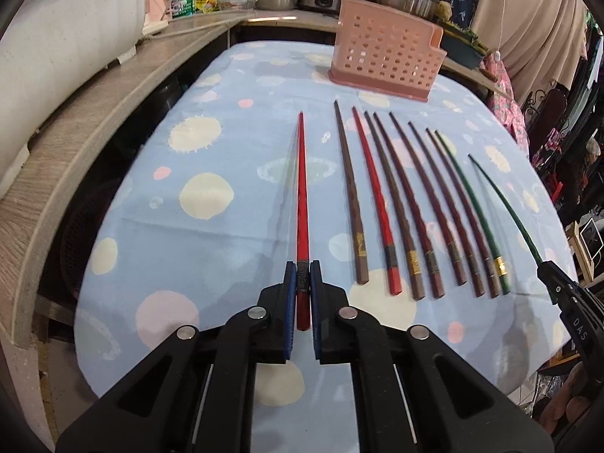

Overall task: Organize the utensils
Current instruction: 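Lift both held chopsticks and carry them over the pink basket, then open both tools to drop the chopsticks into the pink basket, then move both open tools back to the chopstick row, then grasp the other green chopstick with the right tool while the left tool grasps a brown chopstick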

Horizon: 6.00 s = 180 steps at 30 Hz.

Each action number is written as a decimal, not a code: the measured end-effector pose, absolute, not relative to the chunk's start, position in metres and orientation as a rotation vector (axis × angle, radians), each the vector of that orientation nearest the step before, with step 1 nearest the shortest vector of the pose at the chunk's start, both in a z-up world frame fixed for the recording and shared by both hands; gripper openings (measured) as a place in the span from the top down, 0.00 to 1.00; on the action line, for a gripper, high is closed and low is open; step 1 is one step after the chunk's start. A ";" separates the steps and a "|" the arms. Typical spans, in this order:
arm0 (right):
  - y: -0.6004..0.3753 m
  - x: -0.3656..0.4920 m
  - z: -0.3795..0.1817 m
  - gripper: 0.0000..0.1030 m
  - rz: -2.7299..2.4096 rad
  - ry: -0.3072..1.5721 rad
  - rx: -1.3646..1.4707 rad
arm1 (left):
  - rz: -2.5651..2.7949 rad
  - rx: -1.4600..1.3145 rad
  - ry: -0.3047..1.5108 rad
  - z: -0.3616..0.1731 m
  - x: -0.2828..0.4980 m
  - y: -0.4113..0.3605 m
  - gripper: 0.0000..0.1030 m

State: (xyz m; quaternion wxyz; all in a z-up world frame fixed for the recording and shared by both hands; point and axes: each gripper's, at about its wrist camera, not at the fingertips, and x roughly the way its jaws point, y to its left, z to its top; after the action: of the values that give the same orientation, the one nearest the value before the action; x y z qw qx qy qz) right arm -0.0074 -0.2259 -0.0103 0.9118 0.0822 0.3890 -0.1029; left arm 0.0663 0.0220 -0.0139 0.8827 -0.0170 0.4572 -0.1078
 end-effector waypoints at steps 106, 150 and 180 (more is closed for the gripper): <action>-0.245 0.058 0.086 0.62 -0.118 0.576 0.184 | -0.184 0.012 0.671 0.108 0.154 -0.011 0.61; -0.201 0.017 -0.046 0.87 -0.101 0.835 0.161 | -0.205 0.031 0.892 -0.021 0.081 -0.008 0.49; -0.202 0.015 -0.053 0.93 -0.098 0.841 0.172 | -0.220 0.041 0.949 -0.047 0.083 -0.021 0.56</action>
State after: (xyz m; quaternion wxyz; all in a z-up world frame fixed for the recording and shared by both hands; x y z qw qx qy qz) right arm 0.0145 -0.2018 -0.0531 0.9080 0.0835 0.4077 -0.0473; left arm 0.0826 -0.0205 -0.0469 0.8835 0.0198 0.4559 -0.1057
